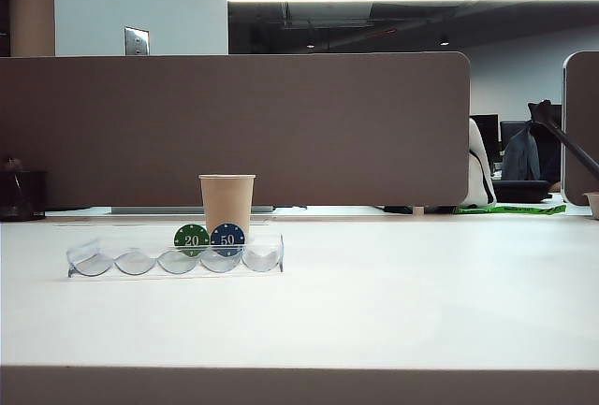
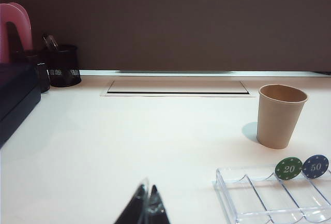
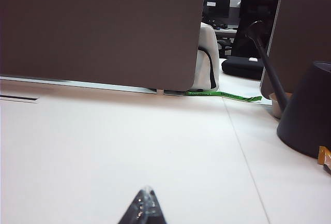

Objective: Pick up the chip with the greater value and put it into the paper cup.

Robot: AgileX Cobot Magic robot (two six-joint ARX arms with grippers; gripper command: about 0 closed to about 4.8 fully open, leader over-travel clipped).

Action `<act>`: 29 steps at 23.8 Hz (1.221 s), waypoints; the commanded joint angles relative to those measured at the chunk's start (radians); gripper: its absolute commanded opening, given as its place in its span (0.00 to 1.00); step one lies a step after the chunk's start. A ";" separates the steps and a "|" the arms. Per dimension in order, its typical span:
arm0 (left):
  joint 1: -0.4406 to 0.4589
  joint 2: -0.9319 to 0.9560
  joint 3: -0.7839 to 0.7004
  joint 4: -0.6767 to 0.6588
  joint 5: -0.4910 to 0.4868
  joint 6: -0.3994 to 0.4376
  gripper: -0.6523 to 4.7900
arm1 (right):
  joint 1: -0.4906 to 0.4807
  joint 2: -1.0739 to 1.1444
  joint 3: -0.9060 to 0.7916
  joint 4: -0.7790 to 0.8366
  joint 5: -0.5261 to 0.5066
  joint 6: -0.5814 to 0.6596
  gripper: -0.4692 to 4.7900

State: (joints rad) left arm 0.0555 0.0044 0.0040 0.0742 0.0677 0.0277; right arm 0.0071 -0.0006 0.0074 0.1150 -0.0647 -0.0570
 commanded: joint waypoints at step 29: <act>0.000 0.001 0.006 0.045 0.005 0.011 0.11 | 0.000 0.005 0.165 -0.150 -0.003 -0.058 0.09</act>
State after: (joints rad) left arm 0.0555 0.0044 0.0044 0.1013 0.0677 0.0292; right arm 0.0071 0.0010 0.1421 0.0162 -0.0715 -0.0780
